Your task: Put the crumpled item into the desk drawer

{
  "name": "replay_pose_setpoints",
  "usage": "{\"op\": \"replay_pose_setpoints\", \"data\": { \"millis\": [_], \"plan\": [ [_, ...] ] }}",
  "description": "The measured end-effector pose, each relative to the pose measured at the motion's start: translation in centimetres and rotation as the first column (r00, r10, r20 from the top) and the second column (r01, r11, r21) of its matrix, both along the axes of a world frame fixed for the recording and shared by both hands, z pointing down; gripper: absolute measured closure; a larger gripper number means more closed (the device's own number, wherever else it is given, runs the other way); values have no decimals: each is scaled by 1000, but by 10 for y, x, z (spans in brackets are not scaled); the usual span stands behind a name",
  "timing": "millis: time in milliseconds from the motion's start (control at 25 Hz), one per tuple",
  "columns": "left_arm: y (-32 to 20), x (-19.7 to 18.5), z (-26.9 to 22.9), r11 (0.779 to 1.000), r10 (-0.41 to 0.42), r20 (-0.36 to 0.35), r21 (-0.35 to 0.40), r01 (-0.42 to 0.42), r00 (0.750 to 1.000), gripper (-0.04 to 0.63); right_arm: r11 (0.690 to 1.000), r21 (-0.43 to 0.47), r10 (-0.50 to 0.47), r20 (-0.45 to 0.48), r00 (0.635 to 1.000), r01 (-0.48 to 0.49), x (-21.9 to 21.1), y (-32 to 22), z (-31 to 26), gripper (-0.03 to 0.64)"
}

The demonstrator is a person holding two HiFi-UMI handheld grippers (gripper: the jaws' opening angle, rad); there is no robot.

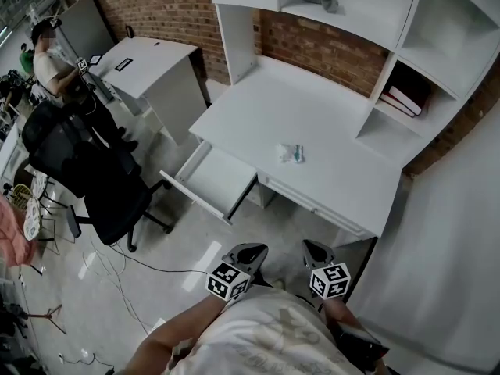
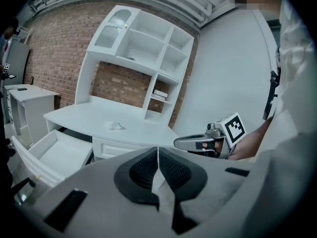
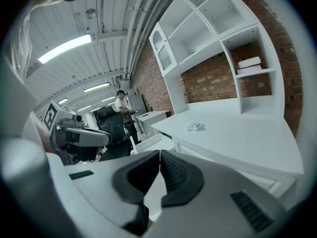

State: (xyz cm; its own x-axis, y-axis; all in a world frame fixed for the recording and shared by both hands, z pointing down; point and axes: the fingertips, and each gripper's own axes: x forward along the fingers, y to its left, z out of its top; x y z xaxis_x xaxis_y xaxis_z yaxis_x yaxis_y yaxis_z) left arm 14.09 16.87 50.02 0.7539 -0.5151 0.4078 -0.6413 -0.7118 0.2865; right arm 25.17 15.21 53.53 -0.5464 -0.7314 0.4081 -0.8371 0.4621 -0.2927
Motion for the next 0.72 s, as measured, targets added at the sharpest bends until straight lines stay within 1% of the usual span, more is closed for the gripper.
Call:
{"op": "replay_pose_setpoints", "data": {
  "millis": [320, 480, 720],
  "plan": [
    [-27, -3, 0, 1000, 14, 2, -7, -14, 1000, 569, 1000, -17, -8, 17, 1000, 9, -10, -23, 0, 594],
    [-43, -4, -6, 1000, 26, -2, 4, -26, 1000, 569, 1000, -27, 10, 17, 1000, -10, -7, -36, -1, 594],
    [-71, -17, -7, 1000, 13, -13, 7, -13, 1000, 569, 1000, -16, 13, 12, 1000, -13, -16, -60, -6, 594]
  ]
}}
